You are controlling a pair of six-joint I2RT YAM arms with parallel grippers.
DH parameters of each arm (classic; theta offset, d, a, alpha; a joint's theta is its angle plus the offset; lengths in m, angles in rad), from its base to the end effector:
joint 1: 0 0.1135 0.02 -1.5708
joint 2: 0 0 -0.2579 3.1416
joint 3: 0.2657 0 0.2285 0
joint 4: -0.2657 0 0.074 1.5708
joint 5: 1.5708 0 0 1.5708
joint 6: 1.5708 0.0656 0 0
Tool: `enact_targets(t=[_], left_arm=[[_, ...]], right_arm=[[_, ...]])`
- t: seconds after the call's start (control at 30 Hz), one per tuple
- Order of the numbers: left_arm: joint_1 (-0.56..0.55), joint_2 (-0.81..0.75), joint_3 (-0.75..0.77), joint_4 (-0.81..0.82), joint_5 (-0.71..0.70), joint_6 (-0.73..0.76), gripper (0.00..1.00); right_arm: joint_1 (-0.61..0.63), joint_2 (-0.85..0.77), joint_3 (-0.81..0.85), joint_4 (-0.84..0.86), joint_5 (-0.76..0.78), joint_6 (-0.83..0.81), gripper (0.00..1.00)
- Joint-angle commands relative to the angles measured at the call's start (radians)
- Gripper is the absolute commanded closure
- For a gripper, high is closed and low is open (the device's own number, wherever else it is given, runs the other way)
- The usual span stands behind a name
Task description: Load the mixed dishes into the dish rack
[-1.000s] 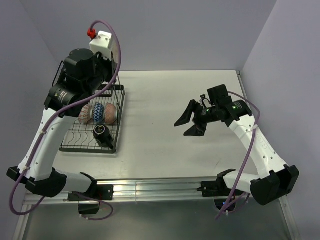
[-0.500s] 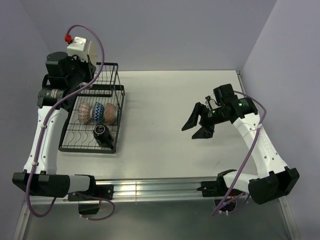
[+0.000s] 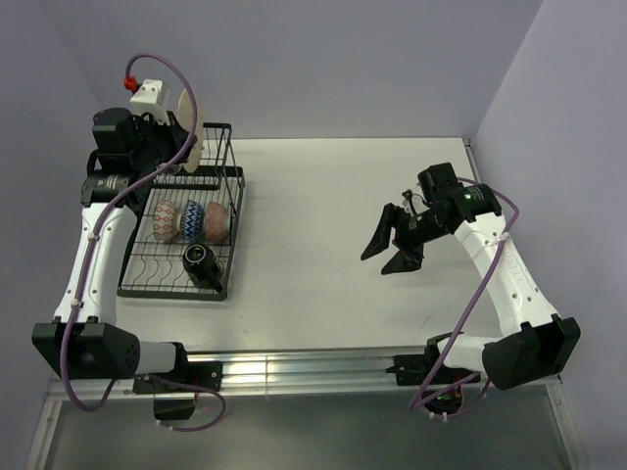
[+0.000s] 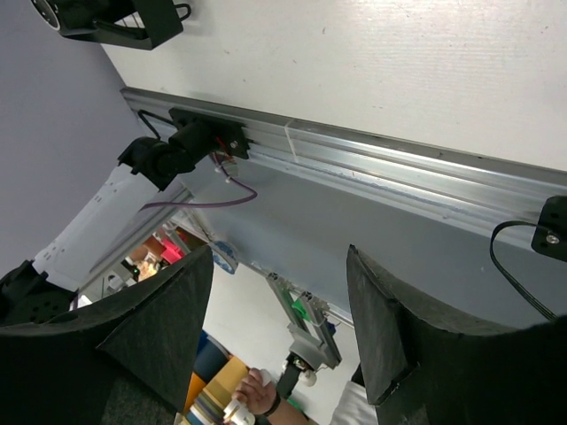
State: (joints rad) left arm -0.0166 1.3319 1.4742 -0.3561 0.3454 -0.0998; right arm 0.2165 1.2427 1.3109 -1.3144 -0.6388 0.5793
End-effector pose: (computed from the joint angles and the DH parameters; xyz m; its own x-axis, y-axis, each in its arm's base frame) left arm 0.3009 -0.0272 0.4259 -0.2456 -0.0897 -0.9652 0.3236 0.9310 -0.1688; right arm 0.1803 0.0797 0.3125 -0.9707 0.2365 0.0425 0.2070 0.7334 0.6475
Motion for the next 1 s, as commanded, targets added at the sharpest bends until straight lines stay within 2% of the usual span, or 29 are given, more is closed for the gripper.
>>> enact_targets(t=[0.0, 0.97], left_arm=[[0.0, -0.013, -0.005, 0.114, 0.038, -0.023, 1.0], [0.001, 0.044, -0.124, 0.141, 0.026, -0.021, 1.0]], right_arm=[[-0.008, 0.0, 0.034, -0.009, -0.004, -0.024, 0.31], [-0.017, -0.005, -0.024, 0.044, -0.029, 0.01, 0.33]])
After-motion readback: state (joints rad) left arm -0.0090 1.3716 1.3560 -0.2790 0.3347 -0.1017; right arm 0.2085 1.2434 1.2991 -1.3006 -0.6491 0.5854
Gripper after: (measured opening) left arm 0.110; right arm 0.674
